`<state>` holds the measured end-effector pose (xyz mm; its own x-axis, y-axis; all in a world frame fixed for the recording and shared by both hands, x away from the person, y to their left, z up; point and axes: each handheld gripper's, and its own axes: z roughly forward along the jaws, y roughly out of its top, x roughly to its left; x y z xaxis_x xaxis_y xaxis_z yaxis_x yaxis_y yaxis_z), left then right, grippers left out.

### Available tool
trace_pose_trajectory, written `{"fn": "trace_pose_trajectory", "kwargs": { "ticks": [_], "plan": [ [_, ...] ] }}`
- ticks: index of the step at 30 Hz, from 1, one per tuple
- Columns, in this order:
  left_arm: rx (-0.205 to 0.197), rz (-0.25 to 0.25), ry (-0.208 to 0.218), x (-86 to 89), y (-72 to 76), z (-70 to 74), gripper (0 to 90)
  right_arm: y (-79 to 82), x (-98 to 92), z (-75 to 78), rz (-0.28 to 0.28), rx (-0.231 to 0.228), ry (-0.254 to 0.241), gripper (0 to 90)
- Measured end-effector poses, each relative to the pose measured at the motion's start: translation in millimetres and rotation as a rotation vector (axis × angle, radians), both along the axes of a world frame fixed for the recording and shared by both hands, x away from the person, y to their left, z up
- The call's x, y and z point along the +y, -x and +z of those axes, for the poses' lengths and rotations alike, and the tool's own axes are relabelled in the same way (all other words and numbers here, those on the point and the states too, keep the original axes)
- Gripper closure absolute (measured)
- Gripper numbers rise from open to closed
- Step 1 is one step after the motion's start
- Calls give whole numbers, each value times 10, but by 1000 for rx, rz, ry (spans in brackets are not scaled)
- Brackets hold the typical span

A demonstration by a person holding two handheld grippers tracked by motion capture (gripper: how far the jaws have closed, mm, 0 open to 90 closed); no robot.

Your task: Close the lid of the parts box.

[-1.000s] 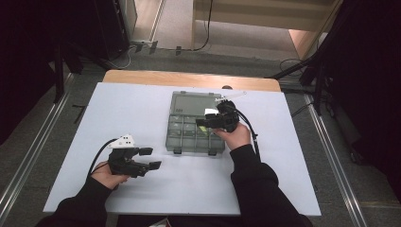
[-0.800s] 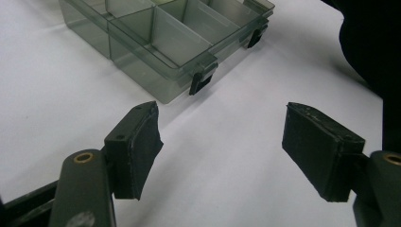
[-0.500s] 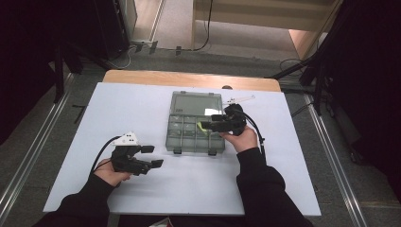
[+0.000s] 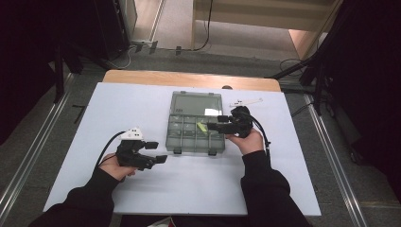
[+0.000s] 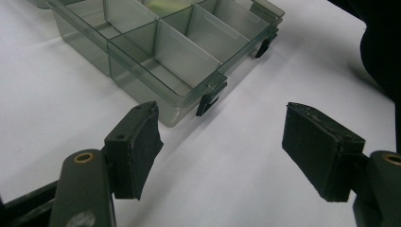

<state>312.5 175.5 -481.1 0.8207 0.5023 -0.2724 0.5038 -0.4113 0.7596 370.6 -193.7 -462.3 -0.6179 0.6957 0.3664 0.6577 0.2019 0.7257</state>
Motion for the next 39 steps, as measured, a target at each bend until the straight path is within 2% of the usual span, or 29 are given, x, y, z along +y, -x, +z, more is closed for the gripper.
{"fn": "trace_pose_trajectory", "kwargs": {
  "ticks": [7,9,12,19,21,28,32,39],
  "plan": [
    [-1,12,8,-5,-35,16,277,-11,-27,-18,-4,-7,10,320],
    [14,17,9,-11,-65,20,277,-15,-34,-17,-7,-6,12,320],
    [61,48,14,-26,-98,26,277,-20,-52,-14,-13,-8,18,324],
    [20,50,10,-106,-177,94,277,-46,-72,-28,-19,-4,26,325],
    [34,57,12,-114,-211,112,276,-56,-77,-27,-21,-2,28,324],
    [12,62,27,-155,-299,160,276,-99,-121,-3,-34,-1,29,325],
    [0,75,32,-162,-356,189,276,-113,-149,19,-48,2,52,326],
    [-8,80,41,-218,-467,240,278,-149,-166,31,-50,0,38,326]
  ]
}}
